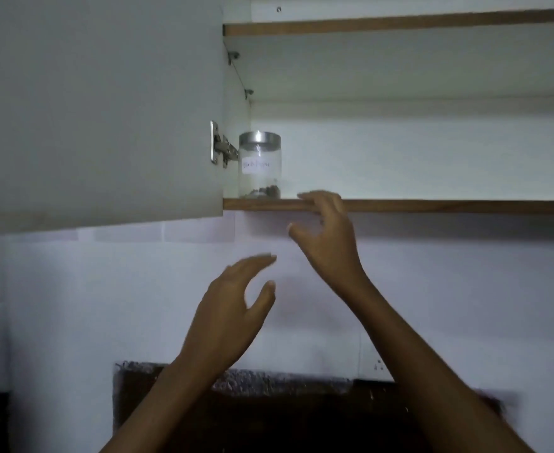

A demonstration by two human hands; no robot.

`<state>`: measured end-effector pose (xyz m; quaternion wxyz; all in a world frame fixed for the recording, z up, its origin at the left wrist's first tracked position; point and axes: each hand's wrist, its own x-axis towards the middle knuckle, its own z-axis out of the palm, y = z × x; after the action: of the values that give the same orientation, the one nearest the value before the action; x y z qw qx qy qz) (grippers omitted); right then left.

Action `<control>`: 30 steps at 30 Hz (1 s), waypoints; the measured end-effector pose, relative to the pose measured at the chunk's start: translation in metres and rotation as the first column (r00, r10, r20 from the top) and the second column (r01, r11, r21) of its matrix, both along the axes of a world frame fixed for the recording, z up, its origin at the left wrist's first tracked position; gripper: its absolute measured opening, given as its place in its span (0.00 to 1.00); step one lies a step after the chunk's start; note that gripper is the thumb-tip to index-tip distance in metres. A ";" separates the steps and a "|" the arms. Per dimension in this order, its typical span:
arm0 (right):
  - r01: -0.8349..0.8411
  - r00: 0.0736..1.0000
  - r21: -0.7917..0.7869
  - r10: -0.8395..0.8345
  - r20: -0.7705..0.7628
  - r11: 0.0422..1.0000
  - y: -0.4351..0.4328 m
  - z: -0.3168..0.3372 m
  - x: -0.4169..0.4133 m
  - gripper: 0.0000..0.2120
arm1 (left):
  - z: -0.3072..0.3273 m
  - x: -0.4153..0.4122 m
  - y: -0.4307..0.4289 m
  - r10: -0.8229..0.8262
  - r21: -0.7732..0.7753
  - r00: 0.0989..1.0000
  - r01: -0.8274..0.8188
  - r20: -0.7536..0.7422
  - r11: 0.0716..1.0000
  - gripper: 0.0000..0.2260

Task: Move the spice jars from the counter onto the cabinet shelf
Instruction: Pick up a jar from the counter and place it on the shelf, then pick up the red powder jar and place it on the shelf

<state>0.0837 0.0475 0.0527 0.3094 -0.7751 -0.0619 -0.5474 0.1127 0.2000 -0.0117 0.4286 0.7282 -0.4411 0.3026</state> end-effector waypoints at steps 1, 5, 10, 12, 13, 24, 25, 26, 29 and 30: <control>-0.018 1.000 0.019 0.018 -0.018 1.000 0.001 -0.020 -0.016 0.16 | -0.018 -0.009 0.011 -0.025 0.044 0.999 0.027 -0.031 0.999 0.13; -0.082 0.975 0.105 0.102 -0.195 0.991 0.002 -0.106 -0.072 0.07 | -0.089 -0.034 0.040 -0.043 0.196 0.985 0.075 -0.167 0.978 0.13; -0.119 0.877 0.251 0.220 -0.427 0.961 0.007 -0.203 -0.123 0.06 | -0.147 -0.064 0.047 -0.017 0.255 0.953 0.098 -0.302 0.962 0.12; -0.089 0.835 0.296 0.234 -0.498 0.951 0.013 -0.235 -0.140 0.10 | -0.163 -0.076 0.047 -0.016 0.269 0.932 0.121 -0.362 0.955 0.09; -0.069 0.816 0.316 0.236 -0.528 0.946 0.018 -0.250 -0.148 0.12 | -0.172 -0.081 0.048 -0.028 0.281 0.921 0.147 -0.388 0.948 0.07; 0.160 0.552 0.459 0.306 -0.776 0.874 0.097 -0.373 -0.209 0.12 | -0.263 -0.117 0.096 0.117 0.626 0.811 0.341 -0.573 0.701 0.13; 0.172 0.520 0.467 0.323 -0.791 0.867 0.107 -0.383 -0.212 0.10 | -0.271 -0.118 0.102 0.150 0.664 0.793 0.371 -0.590 0.649 0.14; 0.171 0.500 0.477 0.341 -0.796 0.862 0.116 -0.393 -0.213 0.10 | -0.278 -0.117 0.107 0.185 0.701 0.780 0.397 -0.597 0.592 0.15; 0.160 0.446 0.484 0.375 -0.813 0.860 0.151 -0.427 -0.213 0.11 | -0.298 -0.115 0.125 0.252 0.809 0.786 0.465 -0.564 0.360 0.18; 0.149 0.416 0.477 0.382 -0.825 0.866 0.161 -0.434 -0.215 0.11 | -0.306 -0.115 0.130 0.270 0.833 0.795 0.475 -0.544 0.282 0.19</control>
<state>-0.1310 0.2080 -0.3812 0.5140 -0.8350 0.1955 -0.0182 -0.0026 0.3301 -0.3173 0.0416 0.8556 -0.4218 -0.2971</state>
